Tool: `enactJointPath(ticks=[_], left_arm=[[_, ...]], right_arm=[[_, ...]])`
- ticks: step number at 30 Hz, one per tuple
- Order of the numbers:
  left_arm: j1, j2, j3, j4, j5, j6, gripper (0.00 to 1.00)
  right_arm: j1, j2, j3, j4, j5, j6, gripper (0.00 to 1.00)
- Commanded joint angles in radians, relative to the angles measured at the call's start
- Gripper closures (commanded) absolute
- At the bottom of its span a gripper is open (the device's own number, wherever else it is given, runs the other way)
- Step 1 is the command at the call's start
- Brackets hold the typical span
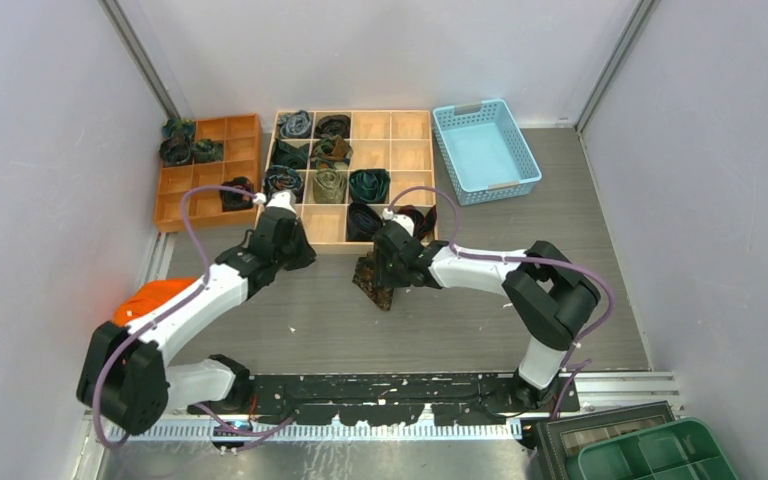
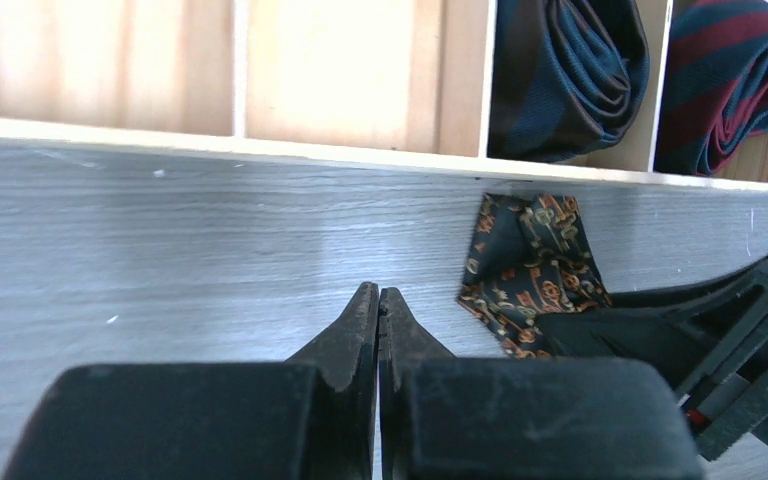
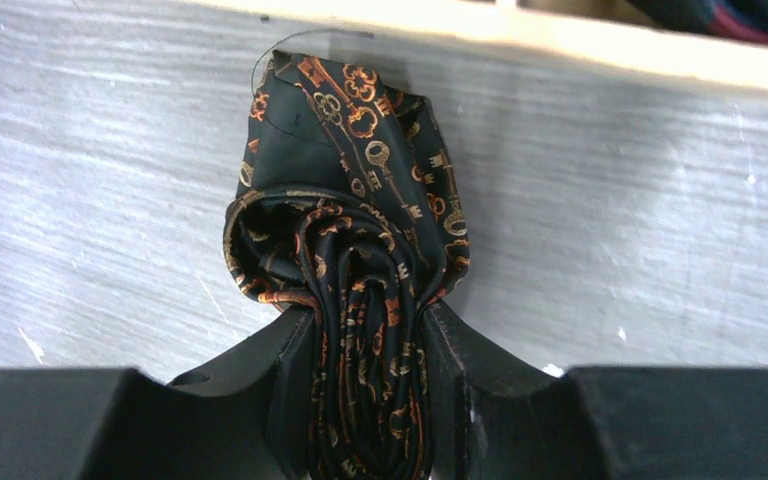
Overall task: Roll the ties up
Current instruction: Pick up the tie at the center of the board, then place the tie in the storage box.
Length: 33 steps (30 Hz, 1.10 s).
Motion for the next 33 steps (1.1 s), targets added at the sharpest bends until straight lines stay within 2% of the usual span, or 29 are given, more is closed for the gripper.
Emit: enactJointPath(ticks=[1, 6, 13, 28, 33], left_arm=[[0.024, -0.132, 0.038, -0.125, -0.103, -0.014, 1.00], [0.026, -0.298, 0.072, -0.224, -0.147, -0.011, 1.00], [0.026, -0.428, 0.160, -0.358, -0.192, 0.032, 1.00], [0.026, -0.499, 0.221, -0.446, -0.247, 0.095, 1.00], [0.026, -0.503, 0.219, -0.444, -0.245, 0.102, 1.00]], right_arm=[[0.007, -0.105, 0.006, -0.090, 0.009, -0.031, 0.99], [0.007, -0.133, 0.093, -0.095, -0.047, -0.040, 0.99], [0.007, -0.034, 0.315, -0.079, -0.164, -0.047, 0.99], [-0.018, 0.323, 0.975, -0.243, -0.206, -0.135, 0.99], [-0.069, 0.438, 1.018, -0.208, -0.259, -0.115, 0.99]])
